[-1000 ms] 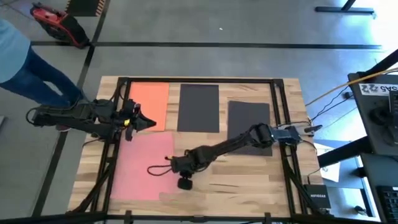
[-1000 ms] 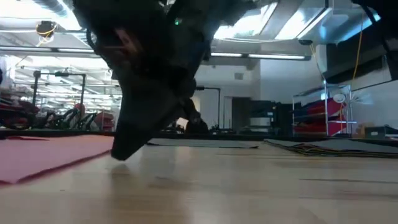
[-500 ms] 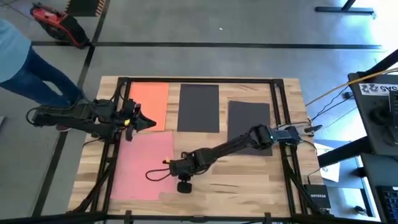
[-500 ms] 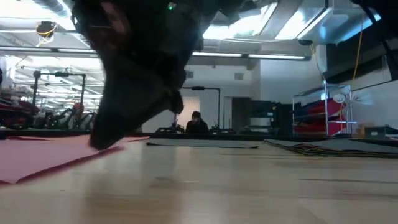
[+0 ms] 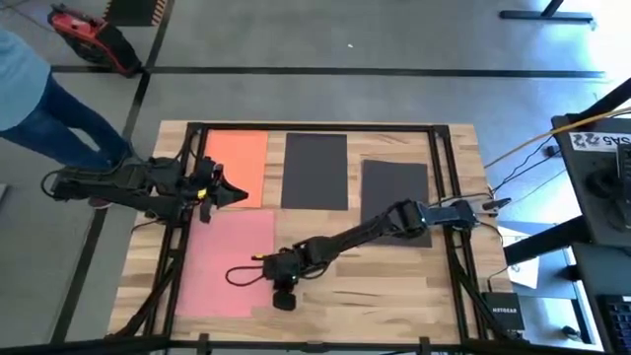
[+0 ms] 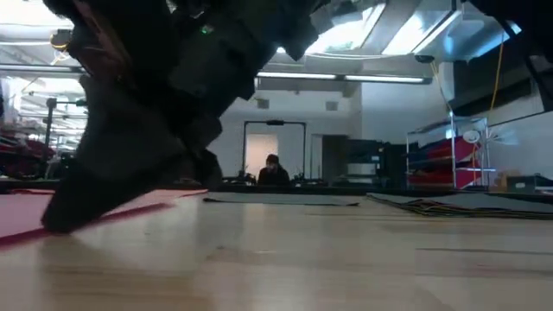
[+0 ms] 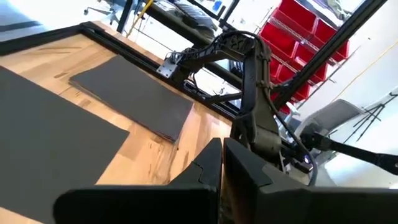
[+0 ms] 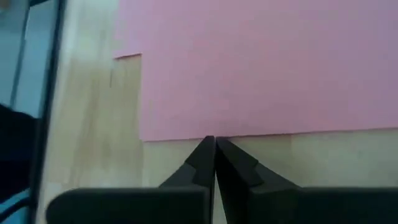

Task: Organize paper
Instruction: Stack the pink color paper on top of the other pink color paper

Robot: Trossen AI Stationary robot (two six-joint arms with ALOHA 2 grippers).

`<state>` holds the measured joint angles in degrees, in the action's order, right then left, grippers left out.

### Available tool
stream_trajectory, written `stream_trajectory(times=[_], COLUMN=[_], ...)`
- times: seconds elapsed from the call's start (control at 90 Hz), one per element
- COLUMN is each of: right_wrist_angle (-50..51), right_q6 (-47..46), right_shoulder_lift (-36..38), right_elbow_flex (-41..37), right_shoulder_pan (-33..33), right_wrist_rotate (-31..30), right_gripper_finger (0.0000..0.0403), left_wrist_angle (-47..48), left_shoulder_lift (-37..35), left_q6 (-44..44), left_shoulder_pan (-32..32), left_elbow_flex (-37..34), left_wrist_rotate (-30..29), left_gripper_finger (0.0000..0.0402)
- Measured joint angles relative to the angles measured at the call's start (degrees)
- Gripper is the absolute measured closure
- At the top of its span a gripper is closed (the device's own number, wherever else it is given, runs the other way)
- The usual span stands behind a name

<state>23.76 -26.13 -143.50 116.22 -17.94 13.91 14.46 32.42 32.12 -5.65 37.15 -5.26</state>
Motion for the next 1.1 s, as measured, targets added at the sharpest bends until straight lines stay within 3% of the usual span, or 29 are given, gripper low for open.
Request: stream_trajectory(times=[0.156,0.367,0.578,0.733,1.1], right_wrist_angle=[2.49,10.15,12.85,10.06,4.57], right_q6=[2.39,0.82,-2.36,-1.38,-3.87], right_shoulder_lift=[0.83,2.03,2.03,2.01,2.01], right_elbow_flex=[3.52,10.10,8.88,6.96,-0.81], right_shoulder_pan=[-0.07,3.10,9.57,13.31,15.02], right_wrist_rotate=[-3.75,-17.23,-27.63,-29.56,-26.21], right_gripper_finger=[0.0403,0.0403,0.0403,0.0403,0.0403], left_wrist_angle=[0.02,0.02,0.38,0.40,0.48], left_shoulder_lift=[0.40,0.75,0.75,0.75,0.75], left_q6=[0.23,0.72,3.73,3.25,1.95], left_shoulder_pan=[0.00,0.00,0.06,0.06,0.06], left_elbow_flex=[0.00,0.00,0.00,0.00,0.00], left_wrist_rotate=[0.00,-0.15,-1.96,-2.70,-2.94], left_gripper_finger=[0.0402,0.0402,0.0402,0.0402,0.0402])
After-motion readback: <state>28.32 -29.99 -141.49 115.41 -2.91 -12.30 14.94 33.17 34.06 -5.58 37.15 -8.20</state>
